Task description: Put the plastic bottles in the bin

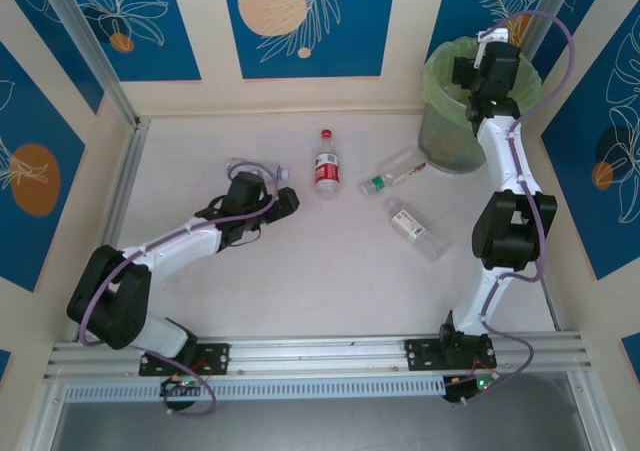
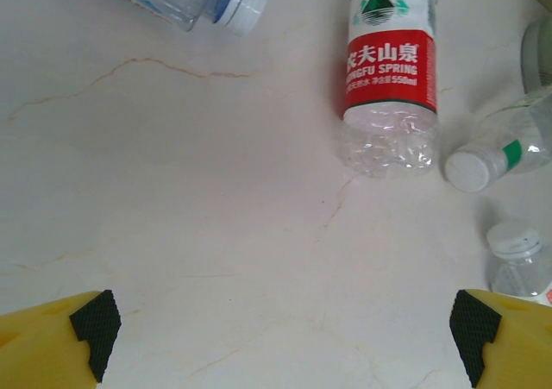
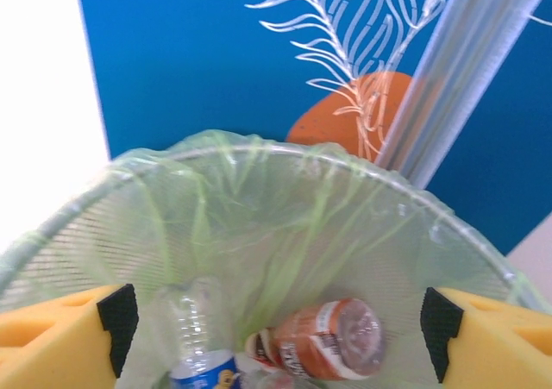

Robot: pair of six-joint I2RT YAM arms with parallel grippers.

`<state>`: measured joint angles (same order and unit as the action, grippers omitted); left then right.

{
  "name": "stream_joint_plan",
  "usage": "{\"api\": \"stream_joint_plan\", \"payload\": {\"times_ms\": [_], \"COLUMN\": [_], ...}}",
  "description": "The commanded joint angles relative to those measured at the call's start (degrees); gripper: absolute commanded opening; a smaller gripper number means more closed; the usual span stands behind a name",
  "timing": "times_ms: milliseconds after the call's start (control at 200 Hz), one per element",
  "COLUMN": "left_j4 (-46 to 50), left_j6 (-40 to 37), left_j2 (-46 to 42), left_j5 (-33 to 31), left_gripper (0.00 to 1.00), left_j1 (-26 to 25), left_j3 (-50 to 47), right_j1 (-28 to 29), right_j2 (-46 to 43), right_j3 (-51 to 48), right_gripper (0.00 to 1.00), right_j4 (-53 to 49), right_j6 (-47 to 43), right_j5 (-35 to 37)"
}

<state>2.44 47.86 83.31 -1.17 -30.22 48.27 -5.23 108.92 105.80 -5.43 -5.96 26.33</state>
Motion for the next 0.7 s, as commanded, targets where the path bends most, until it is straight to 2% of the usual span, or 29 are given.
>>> {"api": "stream_joint_plan", "payload": {"times_ms": [0, 55, 320, 695], "left_j4": [3.97, 4.81, 6.14, 8.35], "left_j6": [-0.27, 0.06, 0.66, 1.12], "left_j2": [-1.90, -2.16, -2.72, -1.53], "left_j5": [-3.99, -5.07, -5.60, -5.29], "left_gripper": [1.00, 1.00, 1.00, 1.00], "left_j1": [0.70, 0.99, 2.82, 3.77], "left_j3": [2.00, 2.00, 2.04, 3.93], "right_j1": [1.49, 2.10, 4.15, 4.51], "right_j2": [-4.92, -6.34, -13.93, -23.73], "right_j3": [-1.85, -3.20, -11.25, -23.30], "right_gripper": [0.93, 1.00, 0.99, 1.00], "right_j4": [0.84, 0.83, -0.36, -4.45], "right_j6": [1.56, 2.73, 8.75, 14.57], "right_j5": [-2.19, -3.12, -7.60, -18.53]}}
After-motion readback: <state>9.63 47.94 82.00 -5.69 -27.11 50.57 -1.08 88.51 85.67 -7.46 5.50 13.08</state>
